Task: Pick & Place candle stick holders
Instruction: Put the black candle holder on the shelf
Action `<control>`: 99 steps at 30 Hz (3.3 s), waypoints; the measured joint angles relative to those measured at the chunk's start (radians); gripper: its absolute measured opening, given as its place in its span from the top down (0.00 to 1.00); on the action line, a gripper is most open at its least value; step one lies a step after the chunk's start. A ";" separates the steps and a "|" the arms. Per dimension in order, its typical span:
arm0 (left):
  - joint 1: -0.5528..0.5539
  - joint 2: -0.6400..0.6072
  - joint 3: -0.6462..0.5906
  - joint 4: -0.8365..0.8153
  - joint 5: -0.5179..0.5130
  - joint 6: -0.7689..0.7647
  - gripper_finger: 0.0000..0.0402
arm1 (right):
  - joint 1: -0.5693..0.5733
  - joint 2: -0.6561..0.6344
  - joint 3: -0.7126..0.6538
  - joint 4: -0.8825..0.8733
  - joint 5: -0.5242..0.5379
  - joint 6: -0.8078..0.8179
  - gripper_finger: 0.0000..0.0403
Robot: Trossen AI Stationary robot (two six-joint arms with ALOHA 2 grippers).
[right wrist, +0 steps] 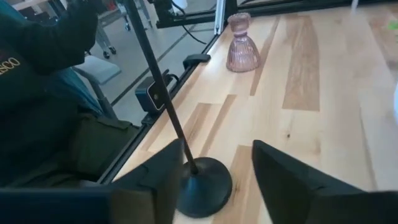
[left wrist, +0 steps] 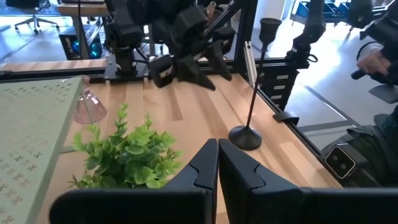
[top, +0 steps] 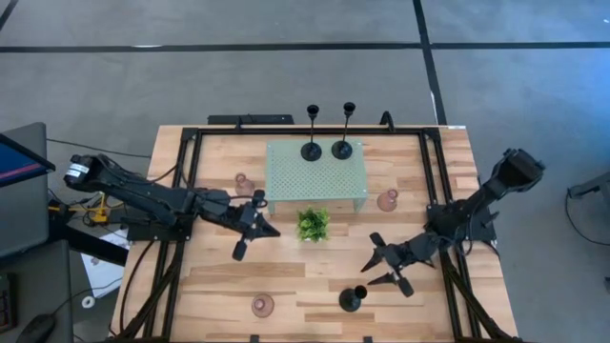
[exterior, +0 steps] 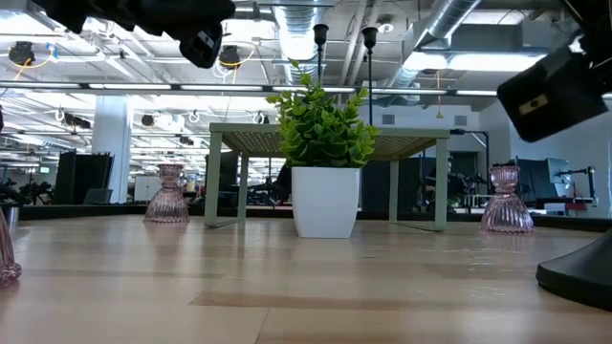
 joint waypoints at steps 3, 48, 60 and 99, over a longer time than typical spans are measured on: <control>-0.017 0.000 0.000 0.005 0.000 0.000 0.97 | 0.000 0.083 0.029 0.035 -0.016 0.000 0.47; -0.090 0.043 -0.001 0.156 -0.064 -0.129 0.97 | -0.145 0.175 0.343 -0.238 -0.105 -0.014 0.99; -0.089 0.275 0.194 0.269 -0.064 -0.016 0.79 | -0.254 0.169 0.558 -0.515 -0.111 -0.166 1.00; -0.082 0.592 0.433 0.453 -0.074 -0.077 0.89 | -0.278 0.170 0.563 -0.502 -0.124 -0.195 1.00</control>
